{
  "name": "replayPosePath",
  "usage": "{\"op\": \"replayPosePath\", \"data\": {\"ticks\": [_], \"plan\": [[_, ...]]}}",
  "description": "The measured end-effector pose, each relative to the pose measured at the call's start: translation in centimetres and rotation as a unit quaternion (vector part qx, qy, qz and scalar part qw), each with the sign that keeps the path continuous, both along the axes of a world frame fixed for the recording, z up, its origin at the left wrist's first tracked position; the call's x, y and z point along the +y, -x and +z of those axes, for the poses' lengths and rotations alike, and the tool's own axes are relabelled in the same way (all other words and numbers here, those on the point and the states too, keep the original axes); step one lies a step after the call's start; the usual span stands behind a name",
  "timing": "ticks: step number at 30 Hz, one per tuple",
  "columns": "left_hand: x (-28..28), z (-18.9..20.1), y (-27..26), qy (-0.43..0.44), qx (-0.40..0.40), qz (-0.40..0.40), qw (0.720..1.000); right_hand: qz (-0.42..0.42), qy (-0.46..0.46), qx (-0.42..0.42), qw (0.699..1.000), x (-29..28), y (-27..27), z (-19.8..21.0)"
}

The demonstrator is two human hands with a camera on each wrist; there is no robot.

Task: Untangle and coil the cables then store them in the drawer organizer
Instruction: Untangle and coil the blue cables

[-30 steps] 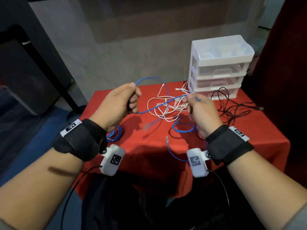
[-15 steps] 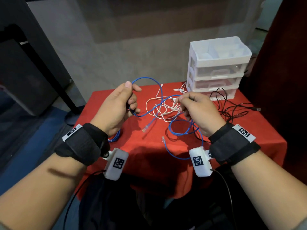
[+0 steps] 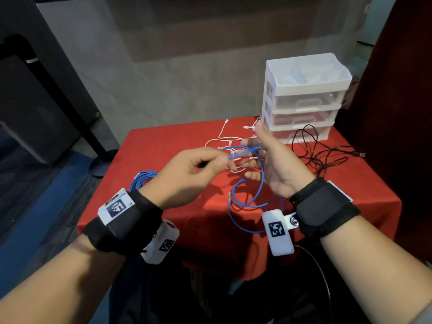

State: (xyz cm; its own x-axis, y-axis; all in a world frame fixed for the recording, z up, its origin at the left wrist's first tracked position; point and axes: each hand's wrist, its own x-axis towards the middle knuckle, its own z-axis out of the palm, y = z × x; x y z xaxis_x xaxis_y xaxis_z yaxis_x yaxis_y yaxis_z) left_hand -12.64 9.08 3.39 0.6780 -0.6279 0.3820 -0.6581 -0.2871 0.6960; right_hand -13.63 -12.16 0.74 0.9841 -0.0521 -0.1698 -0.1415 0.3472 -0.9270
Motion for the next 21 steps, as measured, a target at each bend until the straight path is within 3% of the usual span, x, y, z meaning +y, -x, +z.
{"op": "replayPosePath", "data": {"ticks": [2, 4, 6, 7, 8, 9, 11, 18, 21], "plan": [[0.3, -0.9, -0.4, -0.074, -0.07, 0.006, 0.995, -0.022, 0.03, -0.017, 0.999, 0.2, 0.0, 0.0], [0.5, -2.1, -1.2, -0.102, -0.059, 0.061, 0.991, -0.063, 0.026, -0.04, 0.997, 0.4, -0.2, -0.2], [0.4, -2.4, -1.5, -0.021, 0.12, 0.126, 0.984, -0.089, 0.017, -0.071, 0.993, 0.4, -0.3, -0.4], [0.2, -2.5, -1.5, 0.055, 0.245, 0.135, 0.958, -0.092, 0.019, -0.082, 0.992, 0.5, -0.2, -0.4], [-0.1, -2.6, -1.5, 0.126, 0.364, 0.13, 0.914, -0.092, 0.025, -0.089, 0.991, 0.6, -0.2, -0.5], [-0.3, -2.6, -1.5, 0.181, 0.439, 0.128, 0.871, -0.089, 0.029, -0.093, 0.991, 0.7, -0.1, -0.7], [-0.7, -3.0, -1.6, 0.238, 0.472, 0.151, 0.835, -0.086, 0.037, -0.097, 0.991, 0.8, 0.0, -1.2], [-1.2, -3.4, -1.8, 0.246, 0.43, 0.178, 0.85, -0.104, 0.056, -0.082, 0.99, 1.0, 0.4, -1.3], [-1.1, -3.6, -1.7, 0.208, 0.353, 0.19, 0.892, -0.128, 0.061, -0.082, 0.986, 0.9, 0.4, -1.5]]}}
